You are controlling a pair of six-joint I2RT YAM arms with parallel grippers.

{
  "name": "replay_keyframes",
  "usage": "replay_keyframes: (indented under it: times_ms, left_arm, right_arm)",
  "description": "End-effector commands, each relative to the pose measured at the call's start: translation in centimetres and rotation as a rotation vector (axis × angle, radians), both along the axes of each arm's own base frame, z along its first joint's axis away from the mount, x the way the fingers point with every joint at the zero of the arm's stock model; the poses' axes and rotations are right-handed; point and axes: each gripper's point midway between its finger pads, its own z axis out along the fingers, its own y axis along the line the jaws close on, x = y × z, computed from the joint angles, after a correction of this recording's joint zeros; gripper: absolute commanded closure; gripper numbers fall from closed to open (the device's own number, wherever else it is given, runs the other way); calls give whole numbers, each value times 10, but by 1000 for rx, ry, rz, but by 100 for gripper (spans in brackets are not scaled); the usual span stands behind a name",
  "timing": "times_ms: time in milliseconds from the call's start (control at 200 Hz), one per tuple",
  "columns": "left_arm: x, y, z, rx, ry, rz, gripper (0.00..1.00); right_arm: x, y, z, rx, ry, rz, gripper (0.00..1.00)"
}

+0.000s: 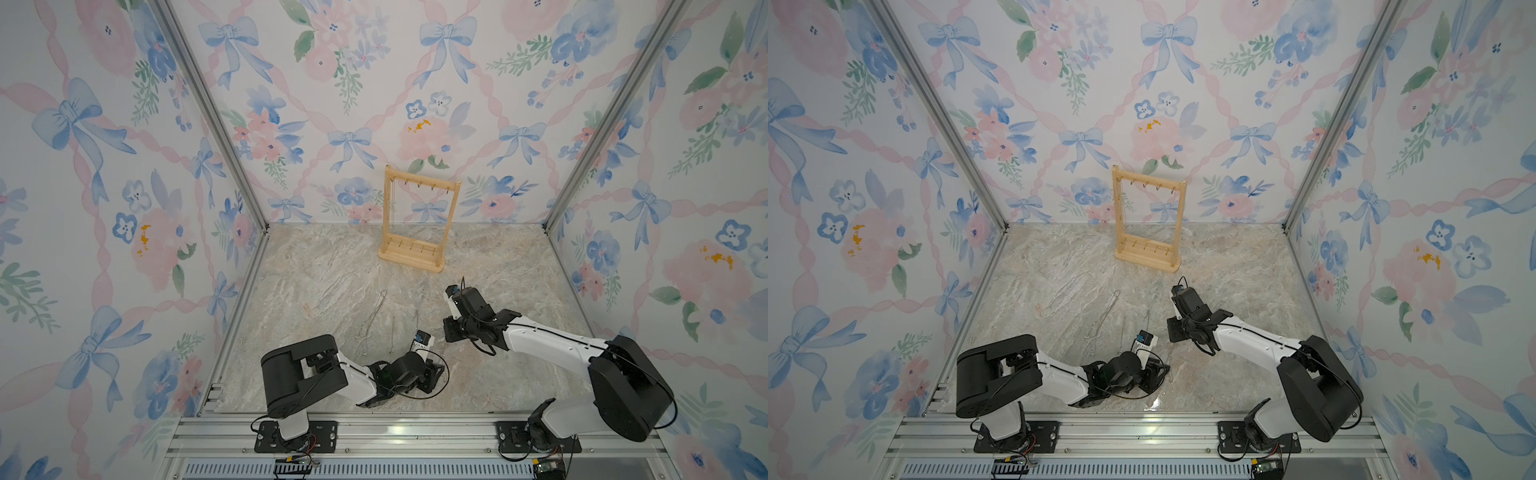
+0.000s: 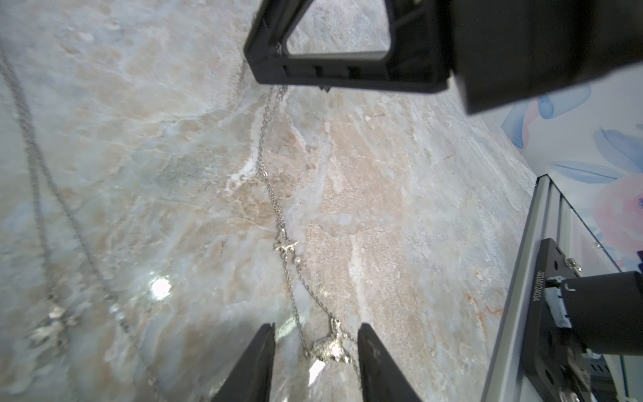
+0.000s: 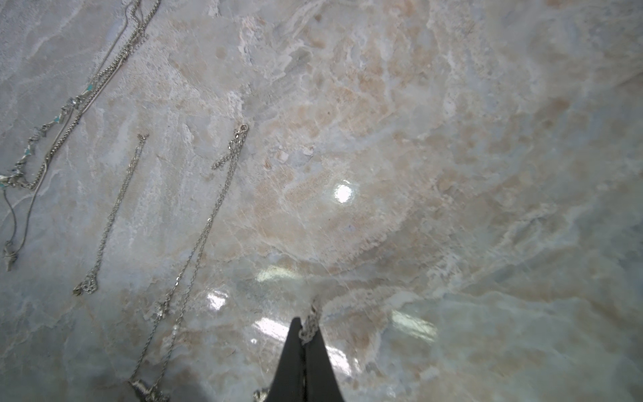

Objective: Take the necklace off the jewelry display stand
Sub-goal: Place the necklace at the center of the board.

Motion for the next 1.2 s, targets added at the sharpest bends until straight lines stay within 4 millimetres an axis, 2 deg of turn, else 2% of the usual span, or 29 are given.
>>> replay_keyframes:
  times_ms: [0, 180, 410, 600, 875, 1190]
  left_arm:
    - [1, -6, 15, -25, -25, -14, 65]
    - [4, -18, 18, -40, -21, -28, 83]
    - [6, -25, 5, -29, 14, -23, 96]
    - [0, -27, -9, -13, 51, -27, 99]
    - [-5, -18, -24, 16, 78, -10, 100]
    - [-8, -4, -31, 25, 101, 40, 100]
  right_arm:
    - [2, 0, 0, 2, 29, -17, 100]
    - [4, 0, -3, -10, 46, -18, 100]
    - [8, 2, -6, -21, 55, -17, 100]
    - [10, 3, -8, -26, 61, -16, 100]
    - [14, 4, -11, -33, 67, -16, 100]
    - [19, 4, -12, -42, 79, -21, 100]
